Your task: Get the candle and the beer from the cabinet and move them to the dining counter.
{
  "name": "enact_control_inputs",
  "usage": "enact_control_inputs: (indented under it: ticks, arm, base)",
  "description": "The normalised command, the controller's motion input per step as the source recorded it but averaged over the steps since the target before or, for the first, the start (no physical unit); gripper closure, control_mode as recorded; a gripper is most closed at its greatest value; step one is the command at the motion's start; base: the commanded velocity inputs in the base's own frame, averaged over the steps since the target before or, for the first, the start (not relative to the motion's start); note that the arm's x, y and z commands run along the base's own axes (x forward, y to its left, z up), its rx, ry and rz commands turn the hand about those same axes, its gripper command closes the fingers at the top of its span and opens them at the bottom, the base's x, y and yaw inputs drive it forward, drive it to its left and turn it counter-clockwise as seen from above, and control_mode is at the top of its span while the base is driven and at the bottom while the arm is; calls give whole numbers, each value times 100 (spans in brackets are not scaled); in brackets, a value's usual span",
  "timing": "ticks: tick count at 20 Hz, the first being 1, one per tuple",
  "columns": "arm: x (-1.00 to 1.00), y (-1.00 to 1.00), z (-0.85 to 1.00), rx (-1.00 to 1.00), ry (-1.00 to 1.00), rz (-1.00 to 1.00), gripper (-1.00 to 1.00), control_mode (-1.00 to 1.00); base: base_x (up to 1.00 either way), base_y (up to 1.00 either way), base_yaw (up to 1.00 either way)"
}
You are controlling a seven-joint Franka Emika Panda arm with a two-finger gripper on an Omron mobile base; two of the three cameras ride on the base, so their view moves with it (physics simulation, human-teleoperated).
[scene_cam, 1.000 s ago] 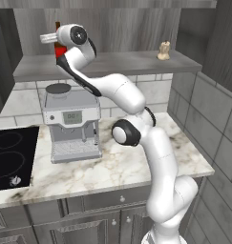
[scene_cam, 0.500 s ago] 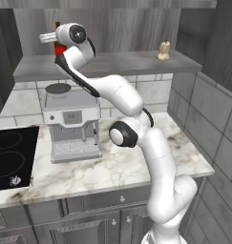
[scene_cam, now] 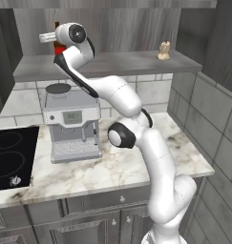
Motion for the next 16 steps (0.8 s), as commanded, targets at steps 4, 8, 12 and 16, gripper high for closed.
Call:
enact_control_inputs:
  ticks: [4,8,12,16]
  arm:
    - [0,0,0,0,0,0,100,-100]
    - [-3,0,0,0,0,0,100,-100]
    - [-27,-20,0,0,0,0,100,-100]
    - [-25,-40,-4,0,0,0,100,-100]
  base:
    - [0,0,0]
    - [0,0,0]
    - [0,0,0]
    - [0,0,0]
